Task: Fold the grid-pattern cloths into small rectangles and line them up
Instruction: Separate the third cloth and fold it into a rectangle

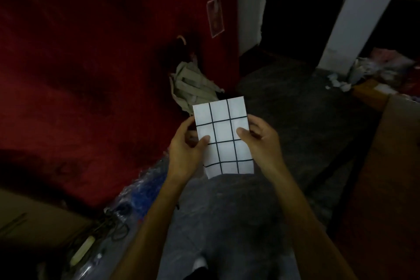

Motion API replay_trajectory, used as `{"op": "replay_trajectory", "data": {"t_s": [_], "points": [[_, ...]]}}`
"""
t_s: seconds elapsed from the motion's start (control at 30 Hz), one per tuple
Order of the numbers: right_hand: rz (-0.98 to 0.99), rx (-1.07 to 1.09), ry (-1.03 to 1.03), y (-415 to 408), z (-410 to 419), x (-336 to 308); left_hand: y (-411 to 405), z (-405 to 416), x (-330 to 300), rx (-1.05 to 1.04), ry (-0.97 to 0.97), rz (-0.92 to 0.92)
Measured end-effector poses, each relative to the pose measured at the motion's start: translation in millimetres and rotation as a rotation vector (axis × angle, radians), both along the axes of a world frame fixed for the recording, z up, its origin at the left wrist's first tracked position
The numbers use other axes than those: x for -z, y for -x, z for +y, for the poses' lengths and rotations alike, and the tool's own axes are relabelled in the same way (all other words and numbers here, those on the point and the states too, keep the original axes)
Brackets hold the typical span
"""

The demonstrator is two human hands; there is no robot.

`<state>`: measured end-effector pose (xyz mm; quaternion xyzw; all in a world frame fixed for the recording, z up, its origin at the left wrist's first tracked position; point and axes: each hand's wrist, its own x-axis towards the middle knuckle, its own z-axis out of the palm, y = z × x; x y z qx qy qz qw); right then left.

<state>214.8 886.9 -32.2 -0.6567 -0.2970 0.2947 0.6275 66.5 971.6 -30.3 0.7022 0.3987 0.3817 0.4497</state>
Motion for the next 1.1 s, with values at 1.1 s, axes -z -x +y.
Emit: {"op": "replay_trajectory", "data": {"t_s": [1.1], "points": [[0.009,0.723,0.024,-527,216,36,-633,286,17,0.77,0.119,0.109]]}}
